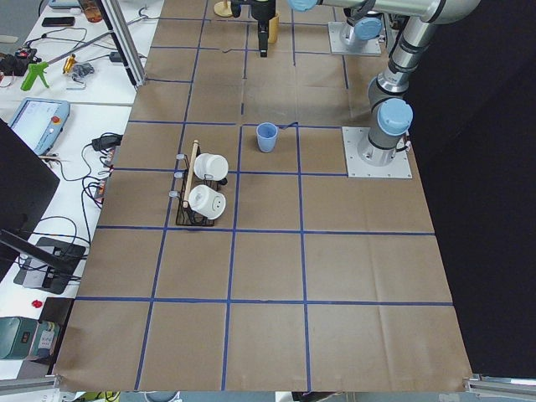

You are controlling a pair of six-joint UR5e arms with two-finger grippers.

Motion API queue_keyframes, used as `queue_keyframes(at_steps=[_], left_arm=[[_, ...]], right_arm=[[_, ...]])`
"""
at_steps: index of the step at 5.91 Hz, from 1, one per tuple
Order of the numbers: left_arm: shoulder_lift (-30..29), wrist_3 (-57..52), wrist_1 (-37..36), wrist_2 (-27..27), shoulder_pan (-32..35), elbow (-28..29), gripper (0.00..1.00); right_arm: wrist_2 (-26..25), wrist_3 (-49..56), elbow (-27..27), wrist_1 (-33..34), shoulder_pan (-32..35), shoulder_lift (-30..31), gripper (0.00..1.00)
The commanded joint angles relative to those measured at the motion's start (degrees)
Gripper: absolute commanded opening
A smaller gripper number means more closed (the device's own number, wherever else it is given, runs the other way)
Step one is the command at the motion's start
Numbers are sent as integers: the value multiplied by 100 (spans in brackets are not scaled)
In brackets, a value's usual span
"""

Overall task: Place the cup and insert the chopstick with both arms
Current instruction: 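Reach left gripper toward blue cup while right gripper descends to pink chopstick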

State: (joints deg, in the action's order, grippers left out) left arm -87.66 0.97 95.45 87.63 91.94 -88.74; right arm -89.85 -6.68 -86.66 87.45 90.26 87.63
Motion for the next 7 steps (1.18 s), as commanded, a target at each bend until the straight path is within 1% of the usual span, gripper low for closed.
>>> queue_keyframes(at_steps=[1, 4, 5, 7], left_arm=[[47, 0, 9, 17, -18, -46, 98], [65, -87, 35, 35, -88, -56, 98], [100, -114, 70, 44, -219, -64, 98], [188, -507, 27, 18, -622, -353, 98]], right_arm=[[3, 0, 0, 0, 0, 0, 100], [12, 0, 0, 0, 0, 0, 100], [12, 0, 0, 0, 0, 0, 100], [-76, -26, -26, 18, -9, 0, 100]])
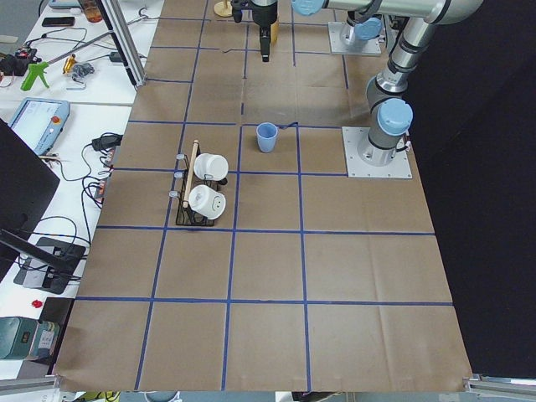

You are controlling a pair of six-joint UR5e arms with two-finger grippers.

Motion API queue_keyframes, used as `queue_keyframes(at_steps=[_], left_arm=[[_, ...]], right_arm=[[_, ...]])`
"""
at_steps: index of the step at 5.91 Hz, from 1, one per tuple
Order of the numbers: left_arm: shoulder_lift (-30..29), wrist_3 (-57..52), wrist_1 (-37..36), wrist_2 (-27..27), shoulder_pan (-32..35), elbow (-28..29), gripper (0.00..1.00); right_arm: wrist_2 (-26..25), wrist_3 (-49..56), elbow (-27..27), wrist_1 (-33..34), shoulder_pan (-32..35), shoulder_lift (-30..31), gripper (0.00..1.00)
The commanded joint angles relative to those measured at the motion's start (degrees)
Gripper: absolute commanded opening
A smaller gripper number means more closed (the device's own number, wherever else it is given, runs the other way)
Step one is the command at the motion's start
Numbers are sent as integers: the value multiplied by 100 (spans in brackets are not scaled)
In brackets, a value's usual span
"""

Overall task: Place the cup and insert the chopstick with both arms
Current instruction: 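Reach left gripper toward blue cup while right gripper descends to pink chopstick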

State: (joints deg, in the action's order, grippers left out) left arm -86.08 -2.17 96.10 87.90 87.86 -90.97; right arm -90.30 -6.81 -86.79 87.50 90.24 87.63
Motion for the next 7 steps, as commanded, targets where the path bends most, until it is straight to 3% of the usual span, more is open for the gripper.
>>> queue_keyframes(at_steps=[1, 2, 4, 6, 7], left_arm=[[-84, -326, -57, -27, -504, -288, 98], [-163, -563, -466, -27, -568, -681, 98], [-137, -995, -1878, -27, -830, -1892, 98], [-268, -1276, -3188, -45, -920, -2817, 97], [-591, -1303, -3560, -53, -902, -2899, 97]], right_arm=[[-40, 117, -65, -5, -215, 0, 100], [12, 571, -266, 12, -678, 52, 100], [-14, 1462, -600, 660, -1182, 62, 100], [29, 1744, -1501, 1590, -1525, 70, 100], [-40, 1709, -1968, 2343, -1518, 53, 100]])
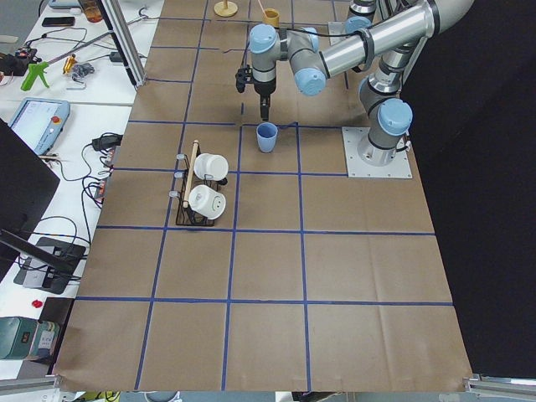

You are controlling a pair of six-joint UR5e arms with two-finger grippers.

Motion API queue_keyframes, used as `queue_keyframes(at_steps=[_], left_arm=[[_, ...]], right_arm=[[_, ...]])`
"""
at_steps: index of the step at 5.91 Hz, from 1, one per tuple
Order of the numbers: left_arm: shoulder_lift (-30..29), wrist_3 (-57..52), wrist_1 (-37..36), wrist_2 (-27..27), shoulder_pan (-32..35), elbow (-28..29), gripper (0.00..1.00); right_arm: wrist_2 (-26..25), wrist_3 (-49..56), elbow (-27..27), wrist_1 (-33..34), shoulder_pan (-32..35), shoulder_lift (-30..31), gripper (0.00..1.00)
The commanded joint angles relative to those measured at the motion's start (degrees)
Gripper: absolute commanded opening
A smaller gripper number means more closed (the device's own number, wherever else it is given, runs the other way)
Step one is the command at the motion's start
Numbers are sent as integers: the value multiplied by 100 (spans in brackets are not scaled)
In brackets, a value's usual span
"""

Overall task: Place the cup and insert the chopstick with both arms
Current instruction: 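Grasp the blue cup with left gripper while right gripper grasps chopstick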

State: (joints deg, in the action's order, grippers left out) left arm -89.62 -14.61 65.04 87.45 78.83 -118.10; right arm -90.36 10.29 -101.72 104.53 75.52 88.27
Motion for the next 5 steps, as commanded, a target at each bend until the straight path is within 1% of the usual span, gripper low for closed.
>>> queue_keyframes(at_steps=[1, 2, 3, 4, 5], left_arm=[[-475, -50, -561, -9, 35, -205, 93], [-513, -50, -545, 0, 36, -205, 73], [-539, 11, -501, 26, 36, -188, 27], [-531, 46, -484, 35, 36, -179, 5], [-478, 46, -492, 44, 44, -153, 0]], right_arm=[[-8, -27, -742, 804, -38, -37, 100], [-25, -27, -779, 788, -11, -37, 100], [-26, -27, -771, 779, -2, -37, 98], [-26, -27, -762, 710, -2, -37, 60], [-26, -19, -762, 683, -2, -29, 26]])
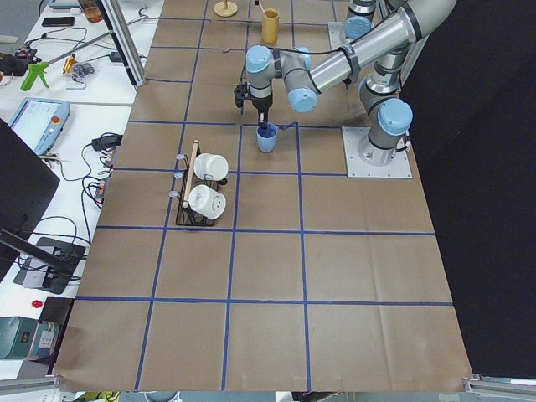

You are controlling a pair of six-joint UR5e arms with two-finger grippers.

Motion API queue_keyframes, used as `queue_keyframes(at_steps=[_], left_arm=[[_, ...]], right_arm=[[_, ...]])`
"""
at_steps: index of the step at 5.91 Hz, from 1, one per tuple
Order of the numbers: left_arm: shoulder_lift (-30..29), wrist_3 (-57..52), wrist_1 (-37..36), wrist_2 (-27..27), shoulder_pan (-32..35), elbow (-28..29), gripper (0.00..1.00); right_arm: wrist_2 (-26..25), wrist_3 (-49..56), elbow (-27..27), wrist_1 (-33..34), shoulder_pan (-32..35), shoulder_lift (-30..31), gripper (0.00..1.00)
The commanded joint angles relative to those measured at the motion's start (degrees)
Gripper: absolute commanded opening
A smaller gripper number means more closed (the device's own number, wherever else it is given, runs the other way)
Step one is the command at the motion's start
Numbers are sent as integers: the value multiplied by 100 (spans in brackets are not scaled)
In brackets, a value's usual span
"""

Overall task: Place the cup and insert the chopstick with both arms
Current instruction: 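Grasp the blue cup with left gripper while right gripper grasps chopstick, then carry blue cup to table center while right gripper lifts chopstick out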

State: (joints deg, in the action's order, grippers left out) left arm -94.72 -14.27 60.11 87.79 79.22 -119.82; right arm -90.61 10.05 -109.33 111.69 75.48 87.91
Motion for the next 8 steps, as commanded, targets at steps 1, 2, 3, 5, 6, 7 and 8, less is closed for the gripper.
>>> queue_keyframes(at_steps=[1, 2, 3, 5, 6, 7, 8], left_arm=[[58, 255, -25, -42, 84, 55, 0], [-63, 1206, -17, -87, 546, 464, 0], [-308, 2216, -17, -78, 1290, 956, 0], [-1176, 4099, 36, -104, 2400, 2106, 1], [-1607, 4508, 45, 0, 2753, 2695, 1], [-1959, 4895, 62, 1, 2948, 3066, 2], [-2041, 5125, 54, 71, 3211, 3061, 2]], right_arm=[[0, -3, -1, -34, 2, 41, 9], [-9, 6, 25, -42, 10, 85, 8], [-9, 6, 60, -51, 10, 112, 8], [17, 6, 802, -950, 28, 305, 7], [43, 6, 1678, -1879, 106, 332, 7], [0, 6, 2522, -2662, 290, 323, 7], [8, -3, 3061, -3158, 361, 253, 7]])
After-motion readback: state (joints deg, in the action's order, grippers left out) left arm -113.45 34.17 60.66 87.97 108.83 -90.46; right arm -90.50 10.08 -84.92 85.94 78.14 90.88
